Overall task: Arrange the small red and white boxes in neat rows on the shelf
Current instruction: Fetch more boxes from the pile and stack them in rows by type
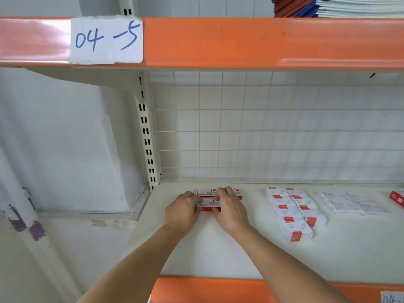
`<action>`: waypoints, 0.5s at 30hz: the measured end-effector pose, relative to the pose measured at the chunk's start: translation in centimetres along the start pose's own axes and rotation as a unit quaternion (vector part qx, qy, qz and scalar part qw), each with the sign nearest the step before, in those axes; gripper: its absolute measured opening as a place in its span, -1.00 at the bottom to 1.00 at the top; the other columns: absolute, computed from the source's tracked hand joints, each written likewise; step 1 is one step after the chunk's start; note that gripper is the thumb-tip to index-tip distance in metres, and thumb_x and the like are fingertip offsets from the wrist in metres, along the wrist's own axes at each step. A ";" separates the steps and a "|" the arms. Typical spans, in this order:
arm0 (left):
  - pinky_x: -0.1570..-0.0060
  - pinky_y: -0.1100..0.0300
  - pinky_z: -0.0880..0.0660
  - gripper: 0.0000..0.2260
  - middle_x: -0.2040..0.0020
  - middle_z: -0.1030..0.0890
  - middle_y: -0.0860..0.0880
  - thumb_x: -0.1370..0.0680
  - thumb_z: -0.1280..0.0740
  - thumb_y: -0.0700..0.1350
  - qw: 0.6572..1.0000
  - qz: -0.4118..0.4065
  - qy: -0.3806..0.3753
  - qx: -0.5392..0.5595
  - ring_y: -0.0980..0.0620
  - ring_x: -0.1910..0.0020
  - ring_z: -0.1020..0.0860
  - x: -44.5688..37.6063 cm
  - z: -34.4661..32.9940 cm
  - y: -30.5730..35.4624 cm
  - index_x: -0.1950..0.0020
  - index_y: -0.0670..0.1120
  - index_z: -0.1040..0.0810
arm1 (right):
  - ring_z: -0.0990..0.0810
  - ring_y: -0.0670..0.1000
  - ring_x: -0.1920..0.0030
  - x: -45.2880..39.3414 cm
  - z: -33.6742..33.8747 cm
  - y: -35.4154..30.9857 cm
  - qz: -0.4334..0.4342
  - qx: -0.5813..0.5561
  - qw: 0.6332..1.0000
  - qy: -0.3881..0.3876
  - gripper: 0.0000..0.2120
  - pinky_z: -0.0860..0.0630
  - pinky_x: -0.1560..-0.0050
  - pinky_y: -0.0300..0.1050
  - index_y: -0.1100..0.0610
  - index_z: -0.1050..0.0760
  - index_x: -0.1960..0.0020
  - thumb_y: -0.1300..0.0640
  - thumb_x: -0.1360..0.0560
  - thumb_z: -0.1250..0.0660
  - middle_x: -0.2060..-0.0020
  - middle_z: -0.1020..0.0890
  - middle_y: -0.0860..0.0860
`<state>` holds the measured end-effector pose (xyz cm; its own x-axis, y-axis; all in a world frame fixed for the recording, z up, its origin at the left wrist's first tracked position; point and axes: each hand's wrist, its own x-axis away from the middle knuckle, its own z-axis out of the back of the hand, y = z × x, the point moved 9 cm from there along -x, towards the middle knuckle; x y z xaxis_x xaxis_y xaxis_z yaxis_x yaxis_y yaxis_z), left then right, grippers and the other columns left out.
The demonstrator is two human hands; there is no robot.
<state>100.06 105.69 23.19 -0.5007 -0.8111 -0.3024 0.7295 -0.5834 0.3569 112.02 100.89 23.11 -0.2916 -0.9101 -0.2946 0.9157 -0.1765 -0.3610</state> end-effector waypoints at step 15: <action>0.02 0.15 -0.50 -0.76 -0.17 -0.50 0.08 -0.59 -0.21 -0.04 1.000 0.016 0.003 -0.003 0.06 -0.16 -0.46 0.2 0.4 -0.5 -0.24 0.05 -0.50 | -0.56 0.05 -0.07 -0.4 0.7 0.4 -0.018 0.065 0.997 0.031 -0.71 -0.38 0.06 -0.14 0.07 -0.38 -0.17 0.00 -0.50 -0.31 -0.04 -0.61 0.00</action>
<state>99.40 105.74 23.34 -0.4738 -0.8291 -0.2967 0.7477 -0.5568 0.3618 112.74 100.96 23.67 -0.3373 -0.8779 -0.3399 0.9314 -0.2586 -0.2563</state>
